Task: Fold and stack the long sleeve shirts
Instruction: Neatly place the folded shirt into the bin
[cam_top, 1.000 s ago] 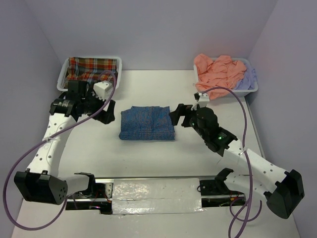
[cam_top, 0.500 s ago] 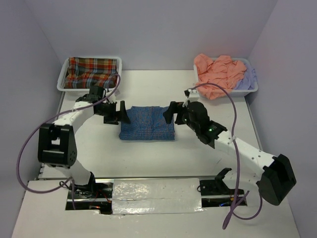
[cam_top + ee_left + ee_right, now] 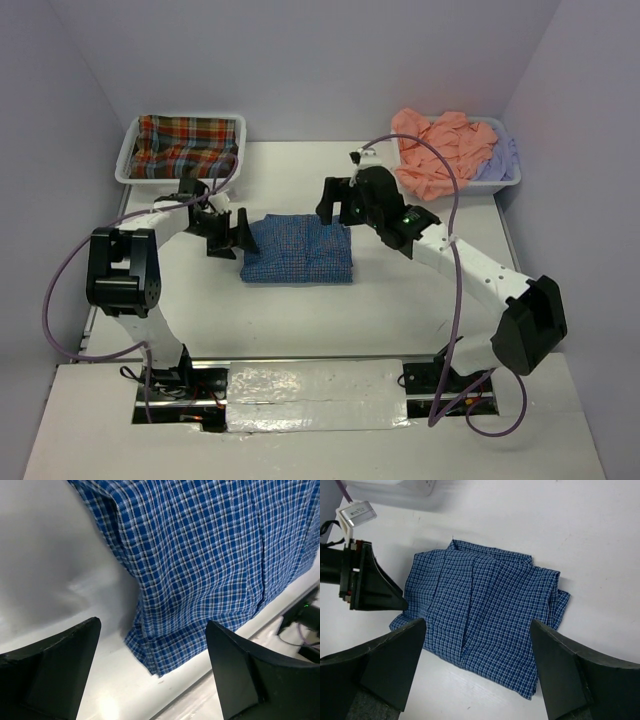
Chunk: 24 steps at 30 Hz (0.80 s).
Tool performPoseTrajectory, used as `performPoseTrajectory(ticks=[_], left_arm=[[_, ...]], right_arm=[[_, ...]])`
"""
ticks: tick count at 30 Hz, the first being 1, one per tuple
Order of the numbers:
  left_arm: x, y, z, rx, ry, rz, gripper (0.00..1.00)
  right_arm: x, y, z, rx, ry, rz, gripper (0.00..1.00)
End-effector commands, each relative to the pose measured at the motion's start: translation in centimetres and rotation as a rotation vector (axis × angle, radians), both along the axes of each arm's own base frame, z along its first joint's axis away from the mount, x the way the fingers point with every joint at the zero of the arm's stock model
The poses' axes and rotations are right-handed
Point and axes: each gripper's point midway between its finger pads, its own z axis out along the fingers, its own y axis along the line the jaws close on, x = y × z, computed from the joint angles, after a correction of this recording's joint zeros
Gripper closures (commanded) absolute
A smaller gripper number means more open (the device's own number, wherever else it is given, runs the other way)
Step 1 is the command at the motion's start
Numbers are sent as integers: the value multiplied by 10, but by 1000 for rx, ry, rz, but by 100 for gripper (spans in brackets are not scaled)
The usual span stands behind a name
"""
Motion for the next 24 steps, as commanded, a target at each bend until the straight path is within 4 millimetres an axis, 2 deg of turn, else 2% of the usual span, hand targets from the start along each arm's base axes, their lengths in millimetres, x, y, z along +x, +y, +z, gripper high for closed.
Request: performPoseTrajectory(ticks=[1,2,4,5,6,7,8,9,12,14,16,20,24], left_arm=[[11,-18,11,-100,-48,34,1],[13,-25,13,-118,-35,60,1],[22,-35,22,-146,-78,63,1],[19,-42,22,-150,-75,57,1],[17,-46,22,-161,-62,76,1],[18,-48,22,-166,-76,80,1],[10,-49,13,-159,-46,87,1],[6,-48,7,-155,-29,96,1],[-2,-43,-15,-113,5,113,1],[2,-42,-19,-104,4,118,1],[5,-43,-26,-93,16,116,1],[10,-50,-33,-116,30,94,1],[2,-54,-48,-136,67,79,1]], right_arm=[[-13,-5,12,7,38,10,9],[-15,-7,10,12,47,4,9],[-21,-10,-7,9,105,-6,9],[-23,-13,-16,17,139,-12,9],[-27,-13,-37,21,199,-17,9],[-27,-16,-49,25,232,-30,9],[-31,-16,-60,41,275,-24,10],[-31,-25,-83,44,337,-61,11],[-28,-34,-110,46,404,-93,12],[-28,-33,-127,26,452,-87,12],[-24,-33,-134,26,467,-76,12],[-26,-28,-163,11,537,-51,13],[-27,-19,-181,44,584,-20,17]])
